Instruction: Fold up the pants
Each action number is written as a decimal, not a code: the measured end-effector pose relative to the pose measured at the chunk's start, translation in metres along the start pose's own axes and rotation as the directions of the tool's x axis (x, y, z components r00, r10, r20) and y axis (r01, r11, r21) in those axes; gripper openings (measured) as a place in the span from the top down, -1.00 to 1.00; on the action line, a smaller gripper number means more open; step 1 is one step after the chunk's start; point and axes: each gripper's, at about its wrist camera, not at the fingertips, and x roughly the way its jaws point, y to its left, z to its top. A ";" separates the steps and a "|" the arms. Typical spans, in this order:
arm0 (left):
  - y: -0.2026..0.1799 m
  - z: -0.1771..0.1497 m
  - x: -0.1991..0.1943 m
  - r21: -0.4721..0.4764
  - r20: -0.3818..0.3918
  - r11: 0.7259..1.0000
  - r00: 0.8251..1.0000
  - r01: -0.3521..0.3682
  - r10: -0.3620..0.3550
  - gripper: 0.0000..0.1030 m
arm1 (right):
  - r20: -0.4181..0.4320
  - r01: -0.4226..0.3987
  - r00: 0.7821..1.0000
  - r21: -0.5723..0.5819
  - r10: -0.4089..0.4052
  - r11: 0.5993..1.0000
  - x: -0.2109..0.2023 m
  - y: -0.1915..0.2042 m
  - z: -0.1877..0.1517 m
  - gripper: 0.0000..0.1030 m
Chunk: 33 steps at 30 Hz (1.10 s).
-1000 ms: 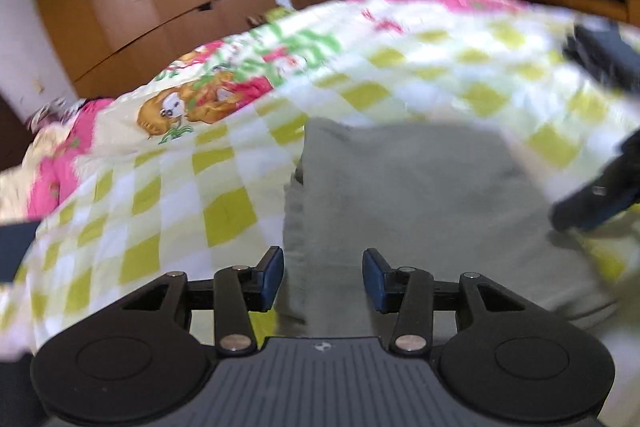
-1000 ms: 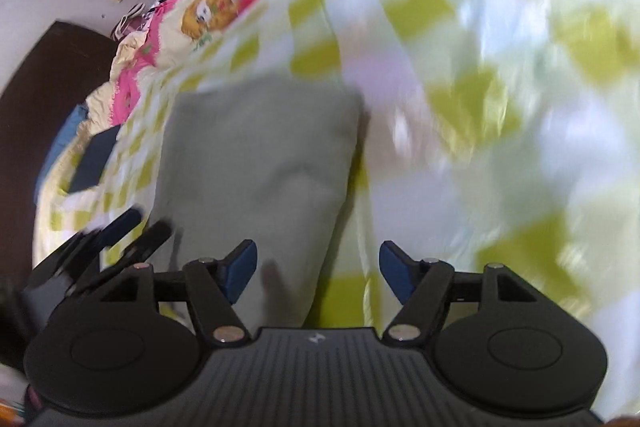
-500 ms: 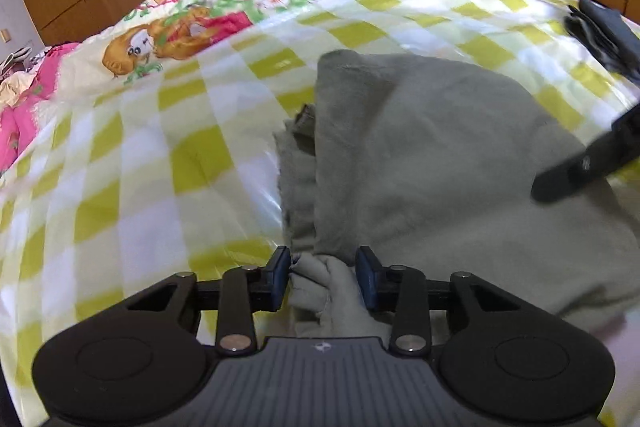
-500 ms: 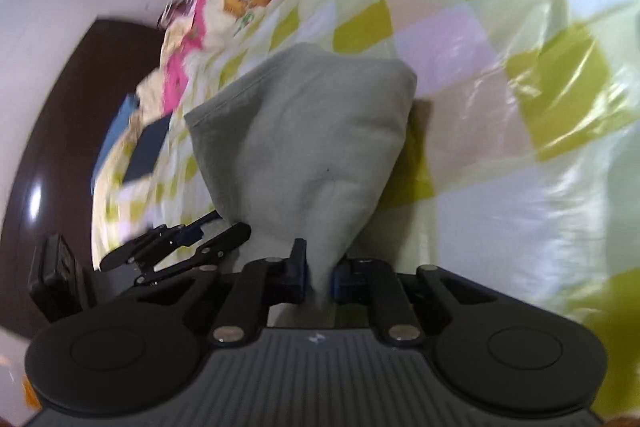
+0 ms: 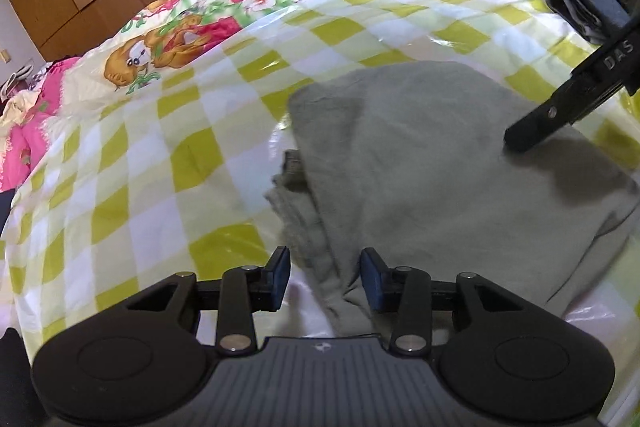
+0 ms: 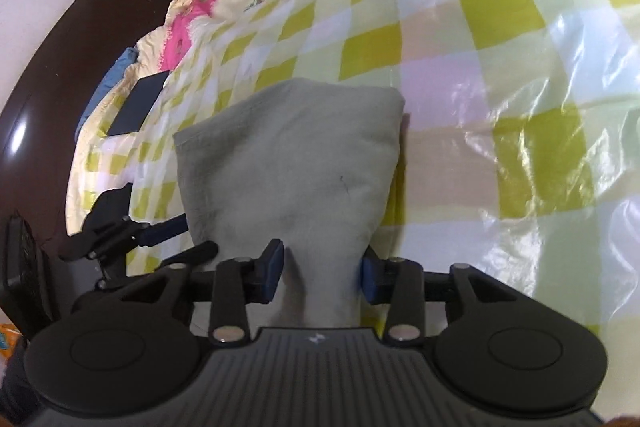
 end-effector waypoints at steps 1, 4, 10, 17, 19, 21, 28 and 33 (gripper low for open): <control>0.003 -0.002 -0.002 -0.005 -0.001 1.000 1.000 -0.011 0.011 -0.06 | 0.022 0.006 1.000 0.002 -0.006 1.000 -0.004 -0.001 0.003 0.20; 0.009 -0.009 -0.005 -0.030 -0.001 0.997 0.998 -0.066 0.066 -0.05 | 0.096 0.018 0.995 0.000 -0.018 1.000 -0.012 -0.007 0.016 0.05; -0.005 -0.004 -0.027 -0.079 0.171 0.979 0.965 -0.187 0.198 -0.05 | 0.085 0.031 0.996 0.074 -0.037 0.997 0.021 -0.014 0.050 0.02; -0.030 -0.004 -0.008 -0.003 0.133 0.980 0.972 -0.197 0.195 -0.08 | 0.109 0.093 0.989 0.057 -0.099 0.994 0.037 -0.008 0.070 0.02; -0.027 -0.015 0.004 -0.005 0.066 0.980 0.978 -0.198 0.198 -0.09 | 0.118 0.109 0.987 0.027 -0.111 0.994 0.026 0.001 0.066 0.02; -0.019 -0.023 -0.005 -0.080 0.066 0.982 0.982 -0.173 0.178 -0.09 | 0.121 0.125 0.985 -0.048 -0.119 0.991 0.008 0.017 0.046 0.02; -0.025 -0.034 -0.022 -0.192 0.041 0.961 0.977 -0.200 0.212 -0.10 | 0.057 0.285 0.958 -0.261 -0.280 0.923 -0.007 0.043 -0.068 -0.11; -0.035 -0.042 -0.043 -0.264 0.026 0.937 0.970 -0.227 0.242 -0.12 | 0.111 0.263 0.963 -0.170 -0.247 0.950 -0.033 0.047 -0.084 -0.09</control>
